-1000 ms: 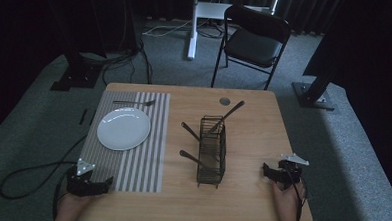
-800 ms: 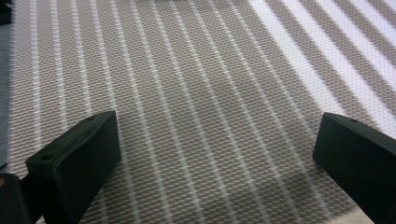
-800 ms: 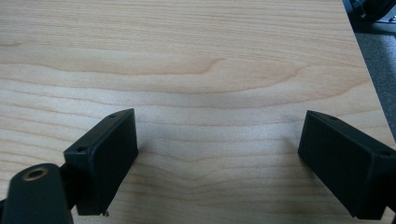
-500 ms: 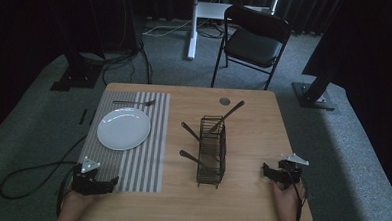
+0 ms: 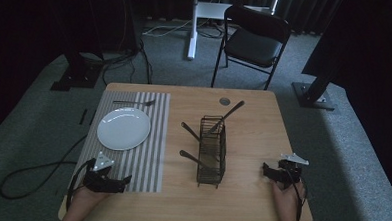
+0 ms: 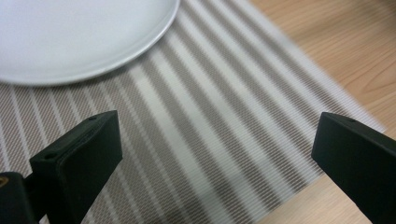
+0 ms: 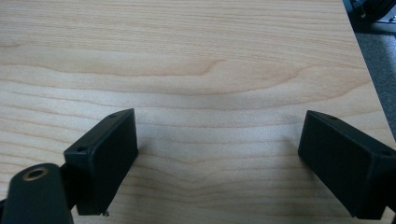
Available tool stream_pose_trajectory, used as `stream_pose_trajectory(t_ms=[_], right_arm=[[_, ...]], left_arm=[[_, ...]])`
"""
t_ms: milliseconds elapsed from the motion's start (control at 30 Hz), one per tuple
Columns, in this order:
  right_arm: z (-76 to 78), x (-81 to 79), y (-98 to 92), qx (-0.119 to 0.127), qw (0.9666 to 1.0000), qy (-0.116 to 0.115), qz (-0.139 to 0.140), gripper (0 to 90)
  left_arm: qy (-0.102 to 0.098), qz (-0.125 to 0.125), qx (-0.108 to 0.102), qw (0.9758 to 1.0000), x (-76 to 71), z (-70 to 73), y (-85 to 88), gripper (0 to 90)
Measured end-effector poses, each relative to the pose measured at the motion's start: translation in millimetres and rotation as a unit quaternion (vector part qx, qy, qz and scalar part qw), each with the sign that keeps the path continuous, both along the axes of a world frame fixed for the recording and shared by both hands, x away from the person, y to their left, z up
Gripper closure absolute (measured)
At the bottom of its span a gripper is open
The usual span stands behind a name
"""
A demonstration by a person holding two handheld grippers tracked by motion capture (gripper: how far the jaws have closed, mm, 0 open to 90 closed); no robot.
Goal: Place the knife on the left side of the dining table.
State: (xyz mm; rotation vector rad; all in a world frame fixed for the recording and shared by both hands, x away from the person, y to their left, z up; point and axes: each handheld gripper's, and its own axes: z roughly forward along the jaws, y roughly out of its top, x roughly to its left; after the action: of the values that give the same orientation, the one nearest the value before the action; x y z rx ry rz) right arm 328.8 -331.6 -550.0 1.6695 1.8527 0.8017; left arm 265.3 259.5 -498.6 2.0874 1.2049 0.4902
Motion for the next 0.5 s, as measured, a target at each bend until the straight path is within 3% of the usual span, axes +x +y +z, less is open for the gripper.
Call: stream_pose_trajectory(t_ms=[500], right_arm=[[0.0,0.0,0.0,0.000,1.0000,0.000,0.000,11.4]], left_arm=[[-0.022,-0.064,-0.019,0.9975,0.9,25.8,-38.1,2.0]])
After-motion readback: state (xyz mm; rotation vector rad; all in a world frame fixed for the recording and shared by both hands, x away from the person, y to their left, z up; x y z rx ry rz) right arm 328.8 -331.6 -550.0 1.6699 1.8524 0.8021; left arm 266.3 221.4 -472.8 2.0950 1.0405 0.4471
